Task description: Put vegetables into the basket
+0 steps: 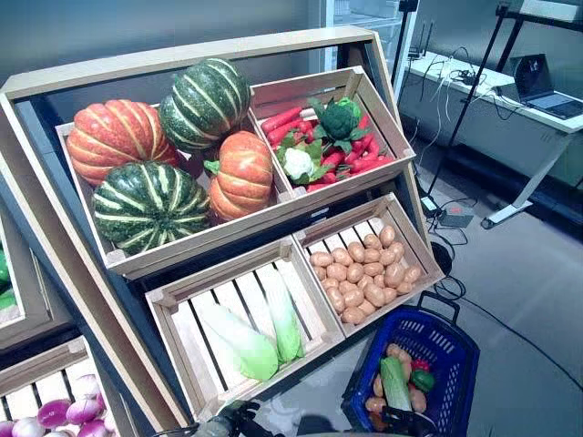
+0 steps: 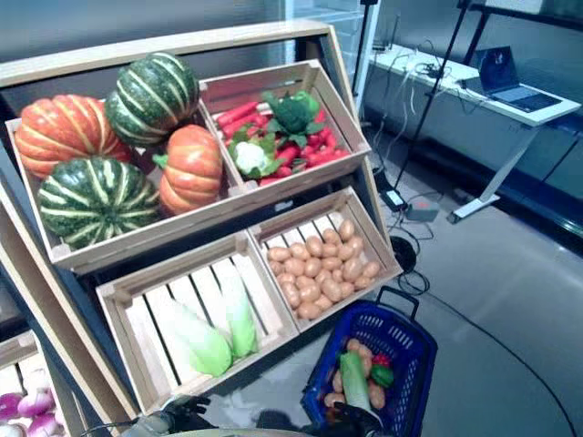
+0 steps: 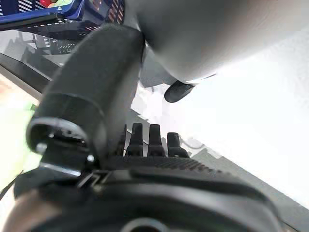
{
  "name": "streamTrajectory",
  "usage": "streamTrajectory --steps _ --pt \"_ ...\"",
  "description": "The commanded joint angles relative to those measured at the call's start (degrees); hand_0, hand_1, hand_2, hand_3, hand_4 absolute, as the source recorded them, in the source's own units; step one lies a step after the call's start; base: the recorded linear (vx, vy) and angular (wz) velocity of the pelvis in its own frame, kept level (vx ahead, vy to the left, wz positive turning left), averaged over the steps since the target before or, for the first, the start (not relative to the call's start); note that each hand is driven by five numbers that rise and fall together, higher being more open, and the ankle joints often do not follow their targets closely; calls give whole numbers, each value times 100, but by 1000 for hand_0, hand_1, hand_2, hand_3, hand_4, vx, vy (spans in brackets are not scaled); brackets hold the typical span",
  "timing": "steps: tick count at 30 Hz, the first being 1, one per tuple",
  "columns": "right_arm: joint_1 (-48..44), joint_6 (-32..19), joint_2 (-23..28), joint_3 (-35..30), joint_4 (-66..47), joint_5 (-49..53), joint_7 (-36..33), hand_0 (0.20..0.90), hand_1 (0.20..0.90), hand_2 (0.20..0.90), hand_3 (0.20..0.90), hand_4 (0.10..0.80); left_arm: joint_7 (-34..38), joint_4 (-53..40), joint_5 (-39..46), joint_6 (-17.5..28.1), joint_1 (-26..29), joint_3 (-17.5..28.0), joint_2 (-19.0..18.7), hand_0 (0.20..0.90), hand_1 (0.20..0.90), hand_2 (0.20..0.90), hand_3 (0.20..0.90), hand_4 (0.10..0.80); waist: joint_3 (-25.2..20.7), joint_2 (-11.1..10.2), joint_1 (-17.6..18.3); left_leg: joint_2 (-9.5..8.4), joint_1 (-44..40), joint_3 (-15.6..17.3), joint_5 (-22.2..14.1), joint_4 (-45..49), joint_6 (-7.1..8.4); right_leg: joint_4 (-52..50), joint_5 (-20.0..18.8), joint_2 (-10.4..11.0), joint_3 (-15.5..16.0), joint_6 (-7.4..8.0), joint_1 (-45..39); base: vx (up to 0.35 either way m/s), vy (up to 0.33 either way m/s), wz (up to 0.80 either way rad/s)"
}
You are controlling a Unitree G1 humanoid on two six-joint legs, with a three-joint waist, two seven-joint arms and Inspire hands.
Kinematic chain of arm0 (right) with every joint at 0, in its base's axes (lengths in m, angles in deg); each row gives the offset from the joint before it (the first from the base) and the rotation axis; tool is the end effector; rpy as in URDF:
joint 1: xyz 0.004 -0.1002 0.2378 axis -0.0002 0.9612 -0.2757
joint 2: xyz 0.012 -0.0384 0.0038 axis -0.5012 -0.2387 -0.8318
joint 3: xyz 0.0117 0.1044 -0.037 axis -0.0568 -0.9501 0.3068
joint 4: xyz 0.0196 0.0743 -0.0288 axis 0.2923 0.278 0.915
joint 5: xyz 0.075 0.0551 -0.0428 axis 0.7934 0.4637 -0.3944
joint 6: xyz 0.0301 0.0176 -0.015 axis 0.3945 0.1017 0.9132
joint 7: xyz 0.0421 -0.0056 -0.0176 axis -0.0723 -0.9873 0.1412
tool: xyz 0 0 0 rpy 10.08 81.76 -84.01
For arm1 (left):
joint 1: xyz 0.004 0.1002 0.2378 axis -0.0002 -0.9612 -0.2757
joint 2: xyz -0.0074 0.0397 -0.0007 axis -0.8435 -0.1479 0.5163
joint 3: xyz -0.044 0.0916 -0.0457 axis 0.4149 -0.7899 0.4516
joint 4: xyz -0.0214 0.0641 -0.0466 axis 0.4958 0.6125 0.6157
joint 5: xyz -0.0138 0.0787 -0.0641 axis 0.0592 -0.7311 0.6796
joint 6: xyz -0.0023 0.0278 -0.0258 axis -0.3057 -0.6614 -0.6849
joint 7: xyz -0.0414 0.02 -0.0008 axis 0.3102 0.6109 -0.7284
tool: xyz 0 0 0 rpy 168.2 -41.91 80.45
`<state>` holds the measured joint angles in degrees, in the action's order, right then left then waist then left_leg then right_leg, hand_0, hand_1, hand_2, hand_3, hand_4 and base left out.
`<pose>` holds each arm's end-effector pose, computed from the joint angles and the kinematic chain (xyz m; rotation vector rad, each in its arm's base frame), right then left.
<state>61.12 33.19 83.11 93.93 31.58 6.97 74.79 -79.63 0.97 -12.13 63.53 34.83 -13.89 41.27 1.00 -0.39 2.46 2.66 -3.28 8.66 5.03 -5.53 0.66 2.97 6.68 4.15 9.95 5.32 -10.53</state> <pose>0.0679 -0.2101 -0.1284 0.0055 1.2134 0.0601 0.0912 0.2051 -0.1241 0.4816 1.2158 -0.2440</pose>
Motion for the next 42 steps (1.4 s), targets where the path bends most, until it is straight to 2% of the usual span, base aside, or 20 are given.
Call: streamTrajectory --steps 1,6,11,14,17,19,23,24,26,27,28,29,30,31,35,37,42 --pt "-452 -186 -99 284 74 197 261 900 900 900 900 800 -23 331 -92 228 422 -122 124 900 900 900 900 800 152 39 39 83 -397 78 -754 53 65 203 -633 180 -11 104 370 0 0 0" --pt "-446 -228 -118 295 81 216 237 900 900 900 900 800 365 355 43 387 427 -109 134 900 900 900 900 800 153 35 36 66 -380 44 -759 53 66 203 -642 176 -9 113 376 -21 3 0" --pt "-422 -222 -133 308 82 265 241 900 900 900 900 800 484 390 -235 389 402 -30 132 900 900 900 900 800 152 25 29 47 -371 37 -754 53 61 203 -658 177 -24 113 385 -14 -3 0" --pt "-420 -168 -160 337 78 224 210 900 900 900 900 800 688 374 -185 665 445 -62 113 900 900 900 900 800 148 33 64 31 -363 28 -757 53 58 203 -666 165 -70 115 400 0 0 0" --pt "-394 -102 -150 375 58 133 197 900 900 900 900 800 650 121 -36 1065 547 -113 98 900 900 900 900 800 158 67 94 24 -344 50 -749 53 68 203 -682 159 -92 127 426 -12 3 0" --pt "-385 -42 -112 383 -27 53 200 900 900 900 900 800 388 -291 159 1152 668 -129 33 900 900 900 900 800 198 105 112 16 -302 42 -734 53 77 203 -693 154 -106 130 465 -60 19 0" --pt "-384 57 -59 444 -193 76 145 900 900 900 900 800 -251 -1291 304 942 842 -268 -121 900 900 900 900 800 260 160 130 9 -222 43 -705 53 82 203 -717 146 -101 133 526 -64 12 -1" --pt "-390 127 -24 449 -301 162 68 900 900 900 900 800 -723 -2037 552 677 946 -383 -273 900 900 900 900 800 302 192 140 3 -188 40 -698 53 76 203 -732 144 -88 135 561 -51 9 -1" --pt "-384 200 -16 446 -390 154 19 900 900 900 900 800 -992 -2475 726 672 985 -450 -385 900 900 900 900 800 331 213 153 1 -171 57 -692 53 70 203 -745 138 -94 135 586 -49 13 1" --pt "-370 230 16 443 -457 138 7 900 900 900 900 800 -1042 -3075 851 530 1034 -502 -554 900 900 900 900 800 366 238 155 -3 -147 63 -689 53 56 203 -744 128 -92 129 607 -38 12 0" --pt "-370 231 15 443 -457 138 7 900 900 900 900 800 -1043 -3084 853 524 1031 -501 -559 900 900 900 900 800 366 237 155 -3 -147 63 -689 53 56 203 -744 128 -93 129 607 -51 16 -1" --pt "-340 249 56 424 -508 156 -27 900 900 900 900 800 -733 -3732 1212 461 1142 -449 -783 900 900 900 900 800 426 275 153 -9 -124 62 -690 53 32 189 -731 105 -106 112 632 0 0 0" --pt "-336 246 57 420 -510 162 -31 900 900 900 900 800 -667 -3777 1246 477 1148 -436 -805 900 900 900 900 800 431 276 152 -9 -124 63 -690 53 30 186 -729 103 -108 111 633 0 0 0" --pt "-269 191 72 395 -531 199 -43 900 900 900 900 800 -445 -4047 1356 440 1200 -240 -980 900 900 900 900 800 457 280 128 -15 -125 59 -692 53 15 200 -724 102 -80 100 618 0 0 0" --pt "-152 166 82 339 -562 200 -54 900 900 900 900 800 -77 -4345 1072 486 1159 90 -1263 900 900 900 900 800 472 276 66 -21 -129 36 -694 53 12 203 -684 95 -35 66 586 9 -6 0" --pt "-55 77 125 240 -533 257 -50 900 900 900 900 800 64 -4433 890 478 1067 418 -1545 900 900 900 900 800 521 286 -16 1 -69 -8 -640 53 36 202 -664 83 17 20 601 10 -36 5" --pt "-5 -13 210 219 -567 370 -37 900 900 900 900 800 395 -4188 524 495 1038 651 -1740 900 900 900 900 800 626 304 -67 8 63 -76 -560 123 76 65 -590 62 22 -62 722 2 -29 12"
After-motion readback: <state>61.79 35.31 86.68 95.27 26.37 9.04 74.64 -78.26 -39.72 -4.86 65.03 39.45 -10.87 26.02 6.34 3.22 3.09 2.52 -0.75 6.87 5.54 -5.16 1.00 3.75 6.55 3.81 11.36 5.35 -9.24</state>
